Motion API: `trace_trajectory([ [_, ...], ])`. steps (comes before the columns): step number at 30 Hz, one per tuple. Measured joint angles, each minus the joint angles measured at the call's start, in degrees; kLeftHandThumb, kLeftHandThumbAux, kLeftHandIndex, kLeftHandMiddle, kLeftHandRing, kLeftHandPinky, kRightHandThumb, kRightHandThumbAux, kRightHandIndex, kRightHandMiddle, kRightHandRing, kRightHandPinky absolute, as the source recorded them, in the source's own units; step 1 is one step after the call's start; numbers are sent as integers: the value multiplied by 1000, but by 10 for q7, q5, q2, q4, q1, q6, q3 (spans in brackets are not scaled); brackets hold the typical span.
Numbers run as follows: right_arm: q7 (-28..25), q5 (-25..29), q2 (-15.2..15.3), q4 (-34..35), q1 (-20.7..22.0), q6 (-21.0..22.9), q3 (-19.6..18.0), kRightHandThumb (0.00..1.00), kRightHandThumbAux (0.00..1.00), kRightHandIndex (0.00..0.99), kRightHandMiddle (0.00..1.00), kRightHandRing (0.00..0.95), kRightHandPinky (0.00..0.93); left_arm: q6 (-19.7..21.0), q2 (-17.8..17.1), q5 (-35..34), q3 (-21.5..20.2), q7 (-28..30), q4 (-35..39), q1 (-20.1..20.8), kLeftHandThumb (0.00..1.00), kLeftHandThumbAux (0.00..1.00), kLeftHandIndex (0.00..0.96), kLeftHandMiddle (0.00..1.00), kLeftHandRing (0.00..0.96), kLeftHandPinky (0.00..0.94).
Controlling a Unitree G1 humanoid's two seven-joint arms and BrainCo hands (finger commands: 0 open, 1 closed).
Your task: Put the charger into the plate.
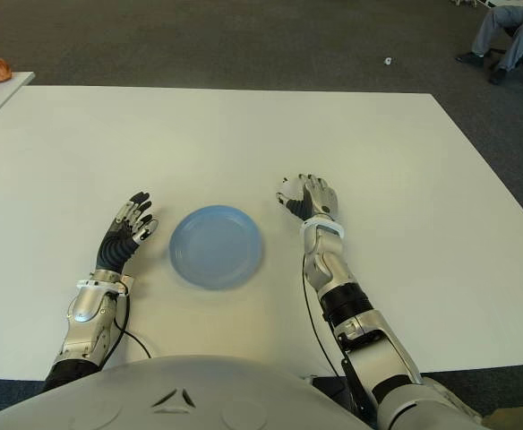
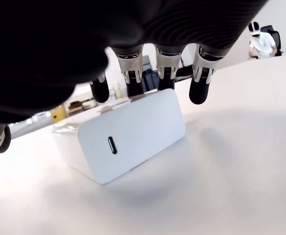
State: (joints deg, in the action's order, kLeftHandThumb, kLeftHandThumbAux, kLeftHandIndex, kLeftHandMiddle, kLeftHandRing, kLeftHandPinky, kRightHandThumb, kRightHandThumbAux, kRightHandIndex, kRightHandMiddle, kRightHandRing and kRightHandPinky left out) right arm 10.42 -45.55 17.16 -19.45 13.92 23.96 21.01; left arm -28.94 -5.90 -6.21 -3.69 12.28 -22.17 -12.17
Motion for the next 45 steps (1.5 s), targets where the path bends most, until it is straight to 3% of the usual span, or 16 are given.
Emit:
trace_trajectory([
  [12,66,2,-7,24,-7,-15,-15,215,234,0,0,0,0,0,0,0,-1,0,-3,2,0,640,21,50,41,51],
  [34,71,-15,13,54,-21,-68,2,228,229,0,0,0,0,-1,-2,0,-1,0,-6,5,0,634,21,47,37,48],
  [45,70,-35,9,57,-23,-51,3,245,201,0,0,0,0,-1,-2,1,-1,0,-6,5,0,627,18,45,35,49],
])
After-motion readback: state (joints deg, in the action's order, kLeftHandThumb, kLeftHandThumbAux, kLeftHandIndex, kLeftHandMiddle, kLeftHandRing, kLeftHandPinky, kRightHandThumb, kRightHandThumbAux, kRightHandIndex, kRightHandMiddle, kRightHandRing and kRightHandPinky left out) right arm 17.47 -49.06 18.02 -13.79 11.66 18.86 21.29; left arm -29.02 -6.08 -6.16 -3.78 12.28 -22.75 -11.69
